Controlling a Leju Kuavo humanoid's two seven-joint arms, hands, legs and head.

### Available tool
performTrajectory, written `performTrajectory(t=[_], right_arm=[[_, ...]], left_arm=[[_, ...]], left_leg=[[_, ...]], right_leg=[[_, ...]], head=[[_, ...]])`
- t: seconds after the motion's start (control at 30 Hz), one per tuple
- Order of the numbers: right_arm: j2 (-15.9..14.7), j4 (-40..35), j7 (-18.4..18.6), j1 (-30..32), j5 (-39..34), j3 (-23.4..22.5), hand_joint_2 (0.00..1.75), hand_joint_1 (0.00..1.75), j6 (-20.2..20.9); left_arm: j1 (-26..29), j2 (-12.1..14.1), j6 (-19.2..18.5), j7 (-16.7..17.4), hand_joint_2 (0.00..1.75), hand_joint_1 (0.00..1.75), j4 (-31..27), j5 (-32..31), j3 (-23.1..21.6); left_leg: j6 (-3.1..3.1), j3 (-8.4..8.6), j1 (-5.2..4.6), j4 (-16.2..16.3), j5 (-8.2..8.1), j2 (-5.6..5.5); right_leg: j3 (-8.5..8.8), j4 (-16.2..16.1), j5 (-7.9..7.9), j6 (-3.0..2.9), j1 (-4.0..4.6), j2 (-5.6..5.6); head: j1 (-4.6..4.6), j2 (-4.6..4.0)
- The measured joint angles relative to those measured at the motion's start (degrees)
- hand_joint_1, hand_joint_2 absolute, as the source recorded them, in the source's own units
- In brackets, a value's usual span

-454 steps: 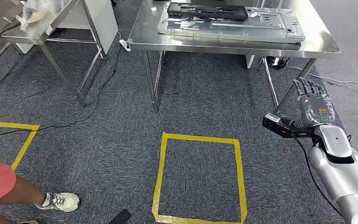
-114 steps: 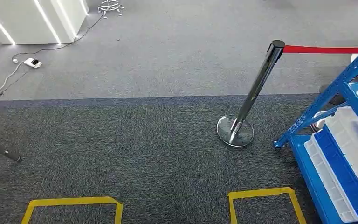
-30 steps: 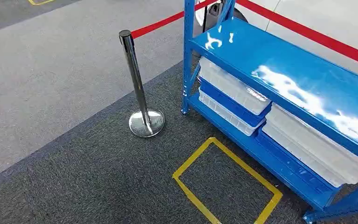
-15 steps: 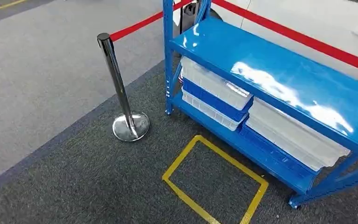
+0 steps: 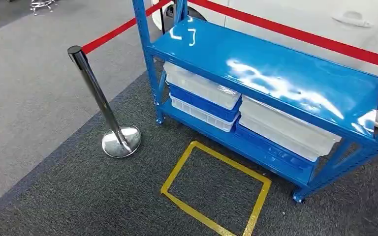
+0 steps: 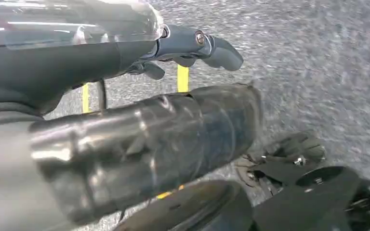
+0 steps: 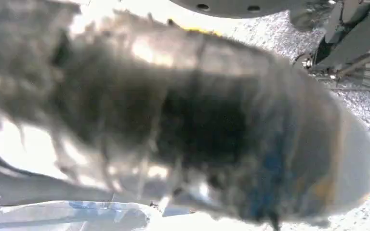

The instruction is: Take the parts from the cabinet and place them on the table.

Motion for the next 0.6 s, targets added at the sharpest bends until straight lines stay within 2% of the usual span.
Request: performTrajectory(t=[0.03, 0.07, 0.1, 0.13, 0.17, 0.2, 0.23, 0.43, 0.47, 0.5, 0.53, 0.57, 0.6], right_arm=[[0.02, 0.0, 0.0, 0.01, 0.0, 0.0, 0.0, 0.0, 0.0], [0.02, 0.0, 0.02, 0.02, 0.0, -0.02, 0.0, 0.0, 0.0], [0.02, 0.0, 0.09, 0.05, 0.02, -0.02, 0.0, 0.0, 0.0], [0.02, 0.0, 0.15, 0.1, 0.02, -0.02, 0.0, 0.0, 0.0], [0.02, 0.0, 0.15, 0.11, 0.02, -0.04, 0.0, 0.0, 0.0], [0.02, 0.0, 0.15, 0.1, 0.02, -0.04, 0.0, 0.0, 0.0], [0.02, 0.0, 0.15, 0.09, 0.04, -0.04, 0.0, 0.0, 0.0], [0.02, 0.0, 0.15, 0.09, 0.04, -0.04, 0.0, 0.0, 0.0], [0.02, 0.0, 0.13, 0.1, 0.04, -0.04, 0.0, 0.0, 0.0], [0.13, 0.0, 0.15, 0.08, 0.04, -0.04, 0.0, 0.0, 0.0], [0.11, 0.0, 0.13, -0.05, 0.04, -0.07, 0.0, 0.0, 0.0], [0.11, 0.0, 0.15, 0.05, 0.04, -0.07, 0.0, 0.0, 0.0], [0.02, 0.0, 0.13, 0.25, 0.04, -0.24, 0.0, 0.0, -0.02]], left_arm=[[0.04, 0.0, -0.02, 0.0, 0.0, 0.0, 0.0, 0.0, 0.02], [0.14, -0.04, -0.04, 0.0, 0.0, 0.0, 0.0, -0.02, 0.02], [0.29, -0.07, -0.05, 0.0, 0.0, 0.0, 0.0, -0.09, 0.02], [0.38, -0.07, -0.04, 0.02, 0.0, 0.0, 0.0, -0.09, 0.02], [0.4, -0.07, -0.05, 0.02, 0.0, 0.0, 0.0, -0.09, 0.04], [0.39, -0.07, -0.04, 0.02, 0.0, 0.0, 0.0, -0.09, 0.04], [0.38, -0.05, -0.04, 0.02, 0.0, 0.0, 0.0, -0.09, 0.04], [0.38, -0.04, -0.04, 0.02, 0.0, 0.0, 0.0, -0.09, 0.04], [0.38, -0.04, -0.07, 0.02, 0.0, 0.0, 0.0, -0.09, 0.04], [0.47, 0.06, -0.06, 0.04, 0.0, 0.0, 0.0, -0.09, 0.11], [0.35, 0.07, -0.04, 0.02, 0.0, 0.0, 0.0, -0.09, 0.11], [0.23, 0.07, -0.04, 0.02, 0.0, 0.0, 0.0, -0.09, 0.11], [0.28, -0.04, -0.04, 0.02, 0.0, 0.0, 0.0, -0.07, 0.11]], left_leg=[[-0.13, -2.23, 0.02, 4.66, -2.19, -0.53], [-0.22, -4.26, 0.01, 8.77, -3.6, -0.78], [-0.21, -5.46, 0.02, 11.04, -3.61, -0.81], [-0.12, -5.15, 0.02, 9.96, -2.01, -0.83], [0.05, -3.73, 0.01, 6.57, 0.46, -0.89], [0.32, -1.39, 0.01, 1.24, 3.49, -1.3], [0.57, 0.36, 0.01, -2.72, 5.41, -2.02], [0.62, 0.62, 0.01, -3.33, 5.68, -2.23], [0.7, 1.0, 0.01, -4.19, 6.04, -2.64], [1.11, 1.8, -0.01, -6.41, 5.39, -5.11], [0.97, 1.7, -0.17, -6.83, 5.51, -4.41], [1.06, 1.66, -0.29, -6.83, 5.47, -4.33], [2.39, 2.33, 0.26, -8.13, 6.46, -2.35]], right_leg=[[-0.09, 0.01, 0.04, -0.11, 0.07, 0.45], [-0.18, 0.09, 0.03, -0.16, 0.15, 1.01], [-0.19, 0.16, 0.03, -0.16, 0.22, 1.68], [-0.14, 0.26, 0.02, -0.16, 0.25, 2.34], [-0.1, 0.39, -0.01, -0.13, 0.25, 2.95], [-0.06, 0.55, -0.08, -0.03, 0.26, 3.63], [-0.06, 0.66, -0.13, 0.06, 0.26, 4.04], [-0.06, 0.68, -0.15, 0.08, 0.26, 4.1], [-0.09, 0.72, -0.16, 0.11, 0.24, 4.18], [-0.35, 0.99, -0.26, 0.37, 0.35, 4.49], [-0.86, 1.08, -0.1, 1.05, 0.19, 5.2], [-0.9, 0.99, -0.09, 1.29, 0.08, 5.37], [-1.47, 2.25, -1.03, 2.3, 0.33, 3.81]], head=[[0.04, 0.0], [0.02, 0.0], [0.02, 0.0], [0.04, 0.0], [0.02, 0.0], [0.02, 0.0], [0.02, 0.0], [0.02, 0.0], [0.02, 0.0], [0.07, 0.0], [0.02, 0.0], [0.07, 0.0], [0.11, 0.0]])
